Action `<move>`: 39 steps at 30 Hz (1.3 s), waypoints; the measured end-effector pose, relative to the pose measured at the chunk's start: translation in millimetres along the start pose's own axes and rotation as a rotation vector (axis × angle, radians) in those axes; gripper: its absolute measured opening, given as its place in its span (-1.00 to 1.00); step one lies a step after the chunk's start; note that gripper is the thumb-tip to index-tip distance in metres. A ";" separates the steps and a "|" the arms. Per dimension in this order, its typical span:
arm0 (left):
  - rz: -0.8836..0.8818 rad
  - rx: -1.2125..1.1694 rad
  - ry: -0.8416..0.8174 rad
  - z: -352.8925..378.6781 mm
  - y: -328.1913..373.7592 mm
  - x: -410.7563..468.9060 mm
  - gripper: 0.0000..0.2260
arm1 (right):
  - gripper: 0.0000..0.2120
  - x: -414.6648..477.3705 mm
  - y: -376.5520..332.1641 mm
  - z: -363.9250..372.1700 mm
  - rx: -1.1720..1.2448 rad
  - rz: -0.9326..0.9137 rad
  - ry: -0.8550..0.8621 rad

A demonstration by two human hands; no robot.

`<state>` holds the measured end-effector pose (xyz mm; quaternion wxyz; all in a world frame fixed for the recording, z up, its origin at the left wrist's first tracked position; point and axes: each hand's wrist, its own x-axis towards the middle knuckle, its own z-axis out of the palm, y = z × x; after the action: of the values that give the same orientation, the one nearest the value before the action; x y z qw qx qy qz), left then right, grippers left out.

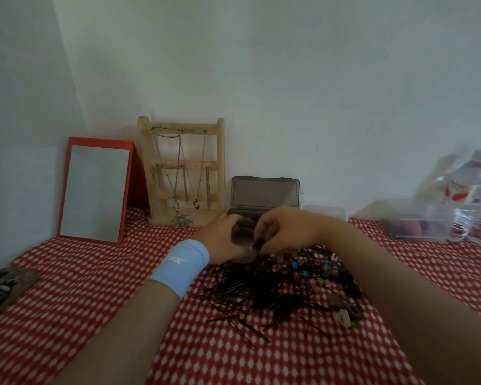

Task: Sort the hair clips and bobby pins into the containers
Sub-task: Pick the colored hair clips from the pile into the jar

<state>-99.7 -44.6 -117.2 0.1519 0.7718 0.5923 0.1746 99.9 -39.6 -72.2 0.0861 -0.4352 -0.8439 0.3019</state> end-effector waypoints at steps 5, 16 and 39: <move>0.019 0.115 0.027 7.3 -2.2 6.2 -0.40 | -0.81 14.2 28.8 -25.5 -0.177 0.067 0.384; 0.247 0.137 0.245 1.7 20.3 21.1 -0.67 | -0.77 26.8 56.9 -29.8 -0.208 0.055 0.578; 0.345 0.407 -0.049 37.2 38.1 47.5 -0.83 | -0.82 9.2 81.4 7.7 -0.583 -0.062 0.207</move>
<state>-38.9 -9.3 -129.4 -0.0244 0.8800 0.4709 0.0566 146.8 0.0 -127.0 0.0524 -0.4441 -0.8944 -0.0013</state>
